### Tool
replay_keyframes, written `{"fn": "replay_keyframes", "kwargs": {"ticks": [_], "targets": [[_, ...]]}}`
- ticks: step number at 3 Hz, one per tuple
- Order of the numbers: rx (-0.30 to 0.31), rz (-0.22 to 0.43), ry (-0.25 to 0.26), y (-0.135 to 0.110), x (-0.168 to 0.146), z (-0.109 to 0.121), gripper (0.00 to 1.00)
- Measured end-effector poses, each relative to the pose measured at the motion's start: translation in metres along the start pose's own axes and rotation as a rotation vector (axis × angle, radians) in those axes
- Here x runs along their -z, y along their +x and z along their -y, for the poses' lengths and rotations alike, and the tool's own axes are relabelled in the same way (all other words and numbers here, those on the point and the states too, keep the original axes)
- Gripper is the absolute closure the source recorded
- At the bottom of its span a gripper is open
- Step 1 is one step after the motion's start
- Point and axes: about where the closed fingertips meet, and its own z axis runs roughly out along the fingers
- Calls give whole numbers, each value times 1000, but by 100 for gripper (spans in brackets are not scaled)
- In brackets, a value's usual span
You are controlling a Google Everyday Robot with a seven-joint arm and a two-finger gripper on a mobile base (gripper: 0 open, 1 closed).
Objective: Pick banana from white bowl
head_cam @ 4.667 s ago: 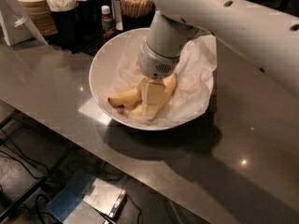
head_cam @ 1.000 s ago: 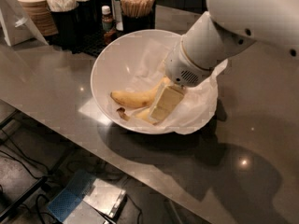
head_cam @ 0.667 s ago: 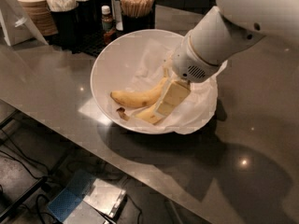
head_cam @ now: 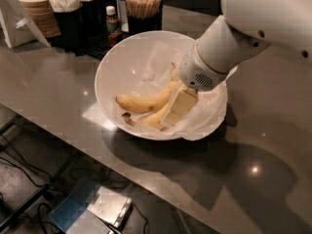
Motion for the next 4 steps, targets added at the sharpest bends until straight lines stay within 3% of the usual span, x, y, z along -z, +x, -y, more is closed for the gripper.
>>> {"fn": "replay_keyframes", "kwargs": {"ticks": [2, 4], "targets": [[51, 1, -58, -10, -23, -17, 16], [23, -21, -86, -4, -43, -17, 23]]}}
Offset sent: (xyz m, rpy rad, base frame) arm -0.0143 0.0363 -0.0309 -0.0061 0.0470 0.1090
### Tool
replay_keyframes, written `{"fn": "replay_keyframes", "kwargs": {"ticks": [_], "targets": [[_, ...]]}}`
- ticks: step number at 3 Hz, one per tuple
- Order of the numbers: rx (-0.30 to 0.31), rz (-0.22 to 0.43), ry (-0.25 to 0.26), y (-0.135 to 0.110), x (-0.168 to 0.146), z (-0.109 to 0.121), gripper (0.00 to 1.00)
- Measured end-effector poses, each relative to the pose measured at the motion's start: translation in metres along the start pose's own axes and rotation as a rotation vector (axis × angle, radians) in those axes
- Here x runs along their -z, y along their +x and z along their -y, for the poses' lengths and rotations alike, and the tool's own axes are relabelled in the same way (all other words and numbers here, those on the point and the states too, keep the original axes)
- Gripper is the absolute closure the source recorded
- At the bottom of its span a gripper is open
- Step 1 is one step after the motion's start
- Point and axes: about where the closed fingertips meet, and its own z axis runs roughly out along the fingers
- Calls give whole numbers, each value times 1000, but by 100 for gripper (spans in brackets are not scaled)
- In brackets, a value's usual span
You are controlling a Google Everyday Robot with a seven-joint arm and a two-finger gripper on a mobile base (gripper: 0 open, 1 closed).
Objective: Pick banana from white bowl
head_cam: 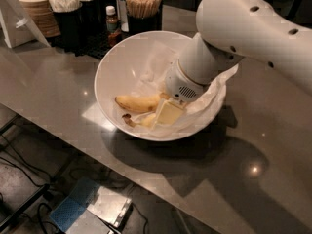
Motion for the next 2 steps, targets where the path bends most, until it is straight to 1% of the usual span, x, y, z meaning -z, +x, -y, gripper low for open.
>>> {"fn": "replay_keyframes", "kwargs": {"ticks": [1, 2], "targets": [[-16, -3, -3, 3, 0, 1, 42], [-31, -2, -2, 4, 3, 1, 65]]}}
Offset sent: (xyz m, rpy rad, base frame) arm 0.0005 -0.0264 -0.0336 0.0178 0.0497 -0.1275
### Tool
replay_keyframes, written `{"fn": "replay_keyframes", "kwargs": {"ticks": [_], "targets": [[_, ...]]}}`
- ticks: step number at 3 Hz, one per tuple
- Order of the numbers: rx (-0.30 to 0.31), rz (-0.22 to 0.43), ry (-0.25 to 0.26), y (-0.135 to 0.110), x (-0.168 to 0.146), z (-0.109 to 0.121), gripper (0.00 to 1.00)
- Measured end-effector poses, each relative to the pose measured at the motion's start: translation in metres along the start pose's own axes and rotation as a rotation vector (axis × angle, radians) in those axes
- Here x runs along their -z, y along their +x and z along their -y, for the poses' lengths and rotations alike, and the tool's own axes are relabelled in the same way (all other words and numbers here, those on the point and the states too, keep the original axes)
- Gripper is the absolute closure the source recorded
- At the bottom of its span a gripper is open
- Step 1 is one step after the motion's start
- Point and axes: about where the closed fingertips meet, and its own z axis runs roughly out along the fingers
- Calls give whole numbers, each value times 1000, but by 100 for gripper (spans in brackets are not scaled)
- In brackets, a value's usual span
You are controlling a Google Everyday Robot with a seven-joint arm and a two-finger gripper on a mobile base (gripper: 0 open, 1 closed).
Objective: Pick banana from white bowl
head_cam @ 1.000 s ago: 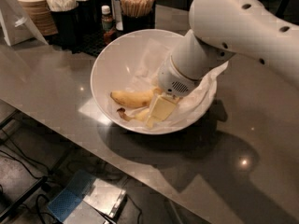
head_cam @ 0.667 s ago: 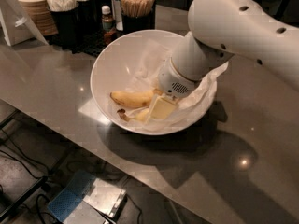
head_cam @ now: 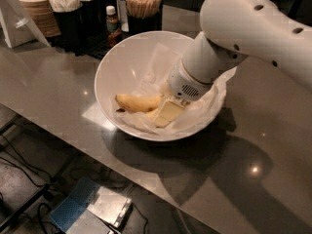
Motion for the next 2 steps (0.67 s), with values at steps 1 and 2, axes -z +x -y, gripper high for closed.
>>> {"fn": "replay_keyframes", "kwargs": {"ticks": [1, 2], "targets": [[0, 0, 0, 0, 0, 0, 88], [0, 0, 0, 0, 0, 0, 100]]}}
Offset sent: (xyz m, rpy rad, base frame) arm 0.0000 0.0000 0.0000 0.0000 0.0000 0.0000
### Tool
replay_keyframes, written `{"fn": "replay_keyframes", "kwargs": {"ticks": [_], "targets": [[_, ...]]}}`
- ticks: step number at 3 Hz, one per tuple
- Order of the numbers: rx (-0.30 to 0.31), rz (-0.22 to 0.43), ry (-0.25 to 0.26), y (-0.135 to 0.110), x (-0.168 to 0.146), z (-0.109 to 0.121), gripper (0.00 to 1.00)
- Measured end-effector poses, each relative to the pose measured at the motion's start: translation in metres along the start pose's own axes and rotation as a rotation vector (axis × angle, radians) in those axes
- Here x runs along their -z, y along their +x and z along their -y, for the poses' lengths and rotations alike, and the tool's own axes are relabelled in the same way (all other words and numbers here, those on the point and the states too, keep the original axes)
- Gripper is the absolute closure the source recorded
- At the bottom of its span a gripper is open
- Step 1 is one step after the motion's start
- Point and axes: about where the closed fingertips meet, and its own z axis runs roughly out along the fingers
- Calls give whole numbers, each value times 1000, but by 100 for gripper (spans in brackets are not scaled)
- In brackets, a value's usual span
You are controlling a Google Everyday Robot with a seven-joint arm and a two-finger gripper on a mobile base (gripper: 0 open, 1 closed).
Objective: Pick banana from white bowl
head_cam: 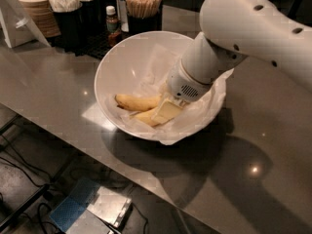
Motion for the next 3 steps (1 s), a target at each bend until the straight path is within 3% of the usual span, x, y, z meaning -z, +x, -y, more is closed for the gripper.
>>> {"fn": "replay_keyframes", "kwargs": {"ticks": [2, 3], "targets": [[1, 2, 4, -1, 3, 0, 100], [4, 31, 66, 0, 23, -9, 100]]}}
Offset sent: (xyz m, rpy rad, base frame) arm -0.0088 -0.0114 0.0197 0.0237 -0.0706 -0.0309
